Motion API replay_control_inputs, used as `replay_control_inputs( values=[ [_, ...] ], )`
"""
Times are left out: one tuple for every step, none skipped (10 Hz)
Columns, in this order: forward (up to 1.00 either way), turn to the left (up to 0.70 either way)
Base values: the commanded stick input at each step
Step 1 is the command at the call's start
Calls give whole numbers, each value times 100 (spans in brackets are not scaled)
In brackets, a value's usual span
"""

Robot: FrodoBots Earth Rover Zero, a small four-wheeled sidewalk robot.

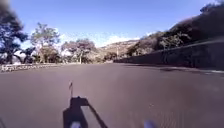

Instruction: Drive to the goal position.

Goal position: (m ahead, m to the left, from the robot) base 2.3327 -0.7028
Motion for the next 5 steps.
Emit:
replay_control_inputs(
  values=[
    [70, 0],
    [70, 0],
    [70, 0],
    [70, 0],
    [70, 0]
  ],
)
